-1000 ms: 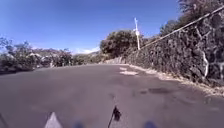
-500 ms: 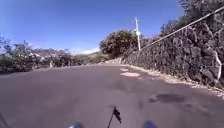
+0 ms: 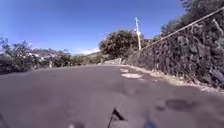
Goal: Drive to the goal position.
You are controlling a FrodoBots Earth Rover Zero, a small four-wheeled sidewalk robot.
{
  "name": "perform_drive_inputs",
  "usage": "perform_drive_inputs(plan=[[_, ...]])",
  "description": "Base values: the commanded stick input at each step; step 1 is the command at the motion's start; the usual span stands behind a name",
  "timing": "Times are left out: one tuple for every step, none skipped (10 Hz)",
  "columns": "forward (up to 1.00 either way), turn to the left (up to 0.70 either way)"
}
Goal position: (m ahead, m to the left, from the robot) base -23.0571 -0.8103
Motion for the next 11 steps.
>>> perform_drive_inputs(plan=[[0.44, -0.26], [0.38, -0.32], [0.33, -0.37], [0.27, -0.43], [0.21, -0.49], [0.16, -0.54], [0.10, -0.60], [0.04, -0.66], [0.00, -0.70], [0.00, -0.70], [0.00, -0.70]])
